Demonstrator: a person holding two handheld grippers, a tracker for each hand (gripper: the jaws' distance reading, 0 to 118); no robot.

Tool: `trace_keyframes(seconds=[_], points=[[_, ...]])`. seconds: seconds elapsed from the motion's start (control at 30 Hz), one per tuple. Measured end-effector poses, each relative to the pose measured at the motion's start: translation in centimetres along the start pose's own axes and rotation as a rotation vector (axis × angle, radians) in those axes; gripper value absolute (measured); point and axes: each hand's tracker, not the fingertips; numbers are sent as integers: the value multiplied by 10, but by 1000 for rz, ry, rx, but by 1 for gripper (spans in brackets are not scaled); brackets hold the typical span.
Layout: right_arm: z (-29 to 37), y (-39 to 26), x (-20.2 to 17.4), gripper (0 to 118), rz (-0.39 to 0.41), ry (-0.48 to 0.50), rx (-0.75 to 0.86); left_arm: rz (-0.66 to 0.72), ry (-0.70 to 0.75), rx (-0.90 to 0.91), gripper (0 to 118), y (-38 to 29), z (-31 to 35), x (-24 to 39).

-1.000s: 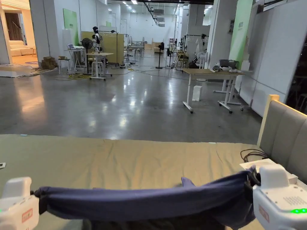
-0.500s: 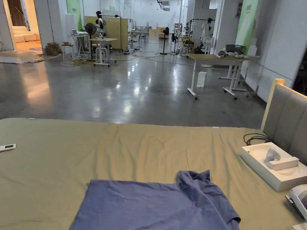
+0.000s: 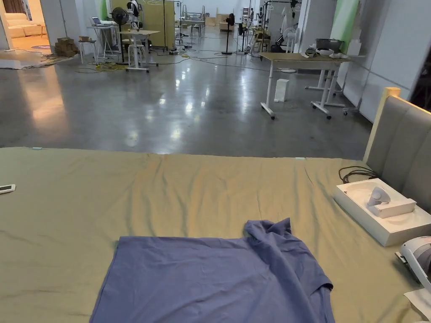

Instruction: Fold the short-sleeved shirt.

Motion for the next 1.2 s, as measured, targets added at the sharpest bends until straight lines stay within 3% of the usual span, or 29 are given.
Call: trace_keyframes(seconds=[0.07,0.1,0.23,0.37,0.53,0.57,0.63,0.7,0.77,0.8,0.83,0.9,1.2], points=[[11,8,0,66,13,-25,40,10,10,1,54,0,3,-6],[17,13,0,68,16,-34,68,19,16,19,55,-6,3,-11],[43,48,-3,73,-18,-34,227,50,-31,181,56,13,35,-8],[69,96,-13,73,-119,32,447,27,-29,403,56,47,64,9],[85,145,-39,71,-160,34,693,22,-54,647,56,88,98,40],[88,153,-44,69,-164,34,724,26,-58,696,56,93,104,46],[92,162,-52,52,-182,48,777,34,-56,771,56,102,113,58],[92,170,-60,34,-188,36,784,41,-45,820,48,107,120,68],[90,175,-66,23,-191,34,798,43,-39,839,27,114,118,71],[89,178,-68,10,-190,32,799,45,-28,847,16,116,117,73],[88,180,-70,5,-191,29,802,44,-23,851,11,117,116,75],[85,183,-71,0,-196,23,805,41,-25,847,1,122,108,75],[55,199,-67,0,-224,90,748,73,-60,725,1,141,75,59]])
